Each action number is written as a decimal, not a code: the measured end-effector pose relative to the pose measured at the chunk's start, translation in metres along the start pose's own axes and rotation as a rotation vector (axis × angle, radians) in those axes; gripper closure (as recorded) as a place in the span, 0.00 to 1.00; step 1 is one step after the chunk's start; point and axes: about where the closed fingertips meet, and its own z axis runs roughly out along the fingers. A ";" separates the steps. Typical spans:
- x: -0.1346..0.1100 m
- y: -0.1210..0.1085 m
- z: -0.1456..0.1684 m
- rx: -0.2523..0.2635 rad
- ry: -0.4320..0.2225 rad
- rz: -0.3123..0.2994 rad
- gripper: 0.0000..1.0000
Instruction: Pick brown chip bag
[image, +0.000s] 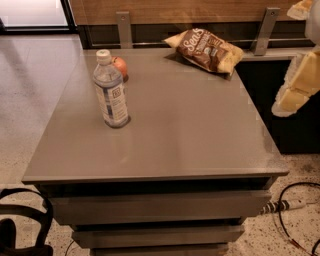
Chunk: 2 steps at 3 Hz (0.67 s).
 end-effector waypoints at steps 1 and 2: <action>0.006 -0.057 0.016 0.087 -0.022 0.045 0.00; 0.011 -0.103 0.031 0.138 -0.059 0.078 0.00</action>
Offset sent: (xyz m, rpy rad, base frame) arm 0.1562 -0.0612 0.0240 0.1088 -0.2047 -0.1118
